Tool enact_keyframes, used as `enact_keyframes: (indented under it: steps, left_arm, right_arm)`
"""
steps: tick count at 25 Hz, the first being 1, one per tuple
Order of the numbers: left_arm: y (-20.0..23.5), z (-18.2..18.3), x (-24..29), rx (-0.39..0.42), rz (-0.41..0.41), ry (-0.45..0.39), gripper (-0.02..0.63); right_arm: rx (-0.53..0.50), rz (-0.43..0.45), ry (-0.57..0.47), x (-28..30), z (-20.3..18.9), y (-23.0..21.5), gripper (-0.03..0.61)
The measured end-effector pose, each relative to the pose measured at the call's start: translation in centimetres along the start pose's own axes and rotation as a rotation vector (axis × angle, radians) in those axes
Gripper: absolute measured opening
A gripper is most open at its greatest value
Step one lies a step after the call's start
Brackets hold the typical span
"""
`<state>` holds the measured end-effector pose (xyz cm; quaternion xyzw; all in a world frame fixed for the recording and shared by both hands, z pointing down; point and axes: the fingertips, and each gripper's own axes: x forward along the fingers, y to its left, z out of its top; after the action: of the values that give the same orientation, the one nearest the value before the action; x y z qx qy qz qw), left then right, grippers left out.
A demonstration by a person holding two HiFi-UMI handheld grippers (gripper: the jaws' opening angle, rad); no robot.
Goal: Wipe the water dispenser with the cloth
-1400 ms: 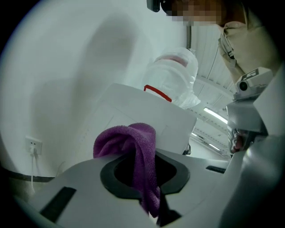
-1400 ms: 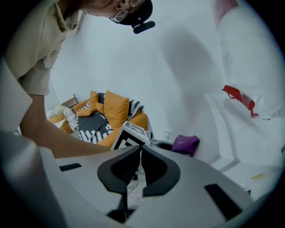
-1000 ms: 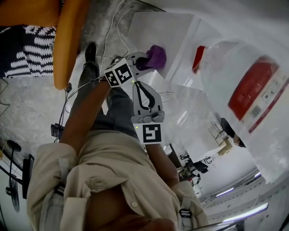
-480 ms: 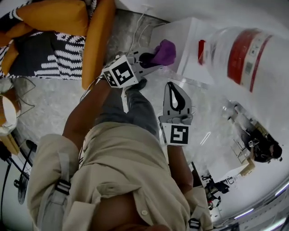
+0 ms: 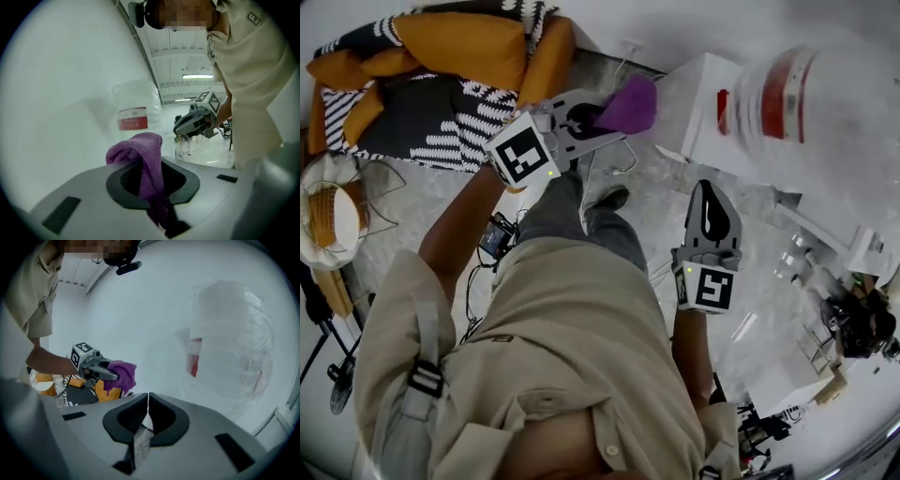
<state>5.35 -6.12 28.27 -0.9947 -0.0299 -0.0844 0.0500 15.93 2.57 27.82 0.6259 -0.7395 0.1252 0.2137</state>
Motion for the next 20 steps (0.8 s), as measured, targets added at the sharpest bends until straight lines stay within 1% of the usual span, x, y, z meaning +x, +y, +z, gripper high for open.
enact_keyframes:
  steps: [6,9,11,14,17,20]
  left_arm:
    - [-2.2,5.9,-3.8,0.129,0.042,-0.004,0.064]
    - [-3.1,8.5,-5.0,0.181,0.068,-0.002,0.064]
    - [-3.8,10.3,-5.2,0.197,0.092,0.005,0.064]
    - [-4.1,13.3,-4.6,0.221,0.103,0.003,0.064]
    - [-4.8,15.9,-3.8,0.215,0.097,-0.004,0.064]
    - [-6.6,18.0,-1.9,0.244,0.056,-0.040,0.066]
  right_arm:
    - [0.020,-0.017,-0.062,-4.3,2.3,0.0,0.025]
    - [0.067,-0.019,-0.092,-6.6,3.1,-1.0,0.023]
    - [0.105,-0.037,-0.118,-8.6,3.8,-2.8,0.023]
    - [0.133,-0.120,-0.158,-12.0,5.2,-6.4,0.021]
    - [0.155,-0.209,-0.203,-15.7,6.5,-9.2,0.021]
    - [0.171,-0.277,-0.236,-18.8,6.3,-11.1,0.021]
